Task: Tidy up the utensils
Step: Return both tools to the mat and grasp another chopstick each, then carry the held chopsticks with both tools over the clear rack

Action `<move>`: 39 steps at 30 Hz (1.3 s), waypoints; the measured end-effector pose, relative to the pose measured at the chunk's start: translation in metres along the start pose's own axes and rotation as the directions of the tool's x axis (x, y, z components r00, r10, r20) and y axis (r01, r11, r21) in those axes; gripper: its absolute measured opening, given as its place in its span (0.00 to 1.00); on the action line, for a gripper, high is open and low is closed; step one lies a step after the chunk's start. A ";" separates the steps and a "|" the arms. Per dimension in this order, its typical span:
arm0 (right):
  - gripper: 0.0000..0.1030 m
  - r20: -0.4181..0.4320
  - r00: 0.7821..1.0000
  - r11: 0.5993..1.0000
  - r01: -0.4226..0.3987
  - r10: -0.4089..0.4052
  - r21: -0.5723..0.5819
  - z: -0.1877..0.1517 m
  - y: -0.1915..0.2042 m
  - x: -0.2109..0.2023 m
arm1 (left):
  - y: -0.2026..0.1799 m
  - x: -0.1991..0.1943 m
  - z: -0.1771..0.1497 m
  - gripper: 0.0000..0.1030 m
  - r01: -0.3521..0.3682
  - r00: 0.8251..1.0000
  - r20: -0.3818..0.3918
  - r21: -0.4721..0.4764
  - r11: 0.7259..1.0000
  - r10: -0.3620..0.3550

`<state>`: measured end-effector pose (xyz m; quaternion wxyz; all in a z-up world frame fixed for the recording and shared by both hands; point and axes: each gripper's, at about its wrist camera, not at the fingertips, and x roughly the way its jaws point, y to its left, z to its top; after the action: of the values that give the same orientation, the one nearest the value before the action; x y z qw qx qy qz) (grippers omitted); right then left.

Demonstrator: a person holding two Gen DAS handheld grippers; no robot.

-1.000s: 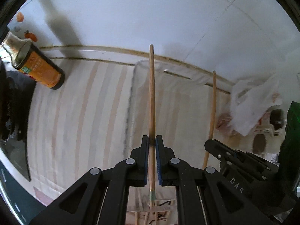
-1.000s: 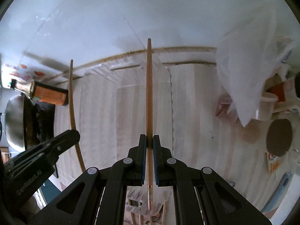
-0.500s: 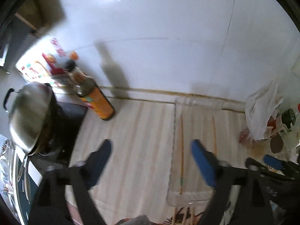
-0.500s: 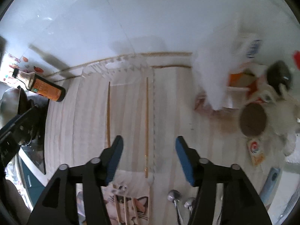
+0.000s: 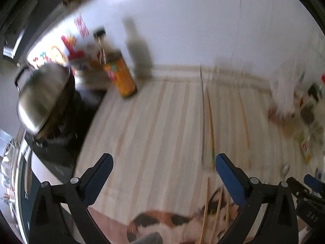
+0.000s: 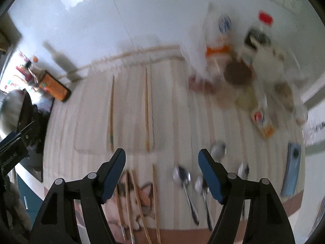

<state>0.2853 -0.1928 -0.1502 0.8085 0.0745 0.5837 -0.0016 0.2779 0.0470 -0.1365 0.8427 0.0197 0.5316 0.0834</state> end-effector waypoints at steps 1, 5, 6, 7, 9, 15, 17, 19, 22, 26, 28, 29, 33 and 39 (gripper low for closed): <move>0.72 -0.031 1.000 1.000 -0.002 0.002 0.005 -0.013 -0.002 0.010 | 0.000 0.007 -0.011 1.00 -0.004 1.000 -0.024 0.003 1.000 0.004; 0.50 -0.182 0.983 1.000 -0.005 0.004 0.000 -0.055 -0.005 0.061 | 0.001 0.040 -0.054 0.99 -0.004 0.989 -0.146 0.016 1.000 0.007; 0.47 -0.205 0.979 1.000 0.000 -0.001 -0.008 -0.063 -0.005 0.071 | 0.002 0.046 -0.063 0.99 -0.005 0.985 -0.172 0.018 1.000 0.008; 0.46 -0.230 0.973 1.000 0.006 -0.010 -0.019 -0.072 -0.003 0.082 | 0.002 0.053 -0.071 0.98 -0.003 0.980 -0.200 0.021 1.000 0.007; 0.41 -0.280 0.960 0.999 0.007 -0.017 -0.036 -0.089 0.001 0.104 | -0.001 0.065 -0.087 0.98 0.011 0.968 -0.250 0.032 0.999 -0.003; 0.07 -0.276 0.956 0.990 0.064 -0.098 -0.129 -0.105 0.013 0.116 | -0.020 0.089 -0.118 0.83 0.150 0.914 -0.381 -0.007 0.989 -0.141; 0.07 -0.285 0.952 0.989 0.082 -0.114 -0.122 -0.104 0.006 0.113 | -0.032 0.091 -0.125 0.82 0.201 0.899 -0.395 -0.009 0.979 -0.188; 0.07 -0.295 0.947 0.989 0.099 -0.128 -0.113 -0.103 -0.004 0.110 | -0.044 0.092 -0.130 0.72 0.232 0.891 -0.401 0.001 0.973 -0.212; 0.07 -0.326 0.938 0.991 0.097 -0.121 -0.089 -0.103 -0.022 0.104 | -0.063 0.098 -0.139 0.53 0.255 0.878 -0.425 0.024 0.967 -0.221; 0.07 -0.364 0.922 0.990 0.105 -0.133 -0.097 -0.106 -0.035 0.099 | -0.076 0.104 -0.152 0.34 0.233 0.884 -0.431 0.075 0.969 -0.179; 0.07 -0.368 0.919 0.988 0.111 -0.143 -0.107 -0.110 -0.036 0.097 | -0.078 0.102 -0.157 0.24 0.216 0.900 -0.408 0.119 0.969 -0.151; 0.07 -0.368 0.918 0.988 0.113 -0.145 -0.109 -0.113 -0.037 0.095 | -0.079 0.101 -0.160 0.20 0.218 0.901 -0.407 0.123 0.968 -0.151; 0.08 -0.362 0.920 0.987 0.119 -0.151 -0.109 -0.120 -0.041 0.088 | -0.073 0.101 -0.165 0.05 0.212 0.902 -0.408 0.140 0.967 -0.139; 0.07 -0.355 0.925 0.985 0.092 -0.139 -0.146 -0.119 -0.001 0.094 | -0.047 0.099 -0.166 0.05 0.197 0.903 -0.412 0.154 0.968 -0.118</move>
<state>0.2028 -0.1719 -0.2755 0.6881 -0.0125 0.7255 0.0015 0.1754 0.0073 -0.3025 0.7143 0.0403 0.6978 -0.0349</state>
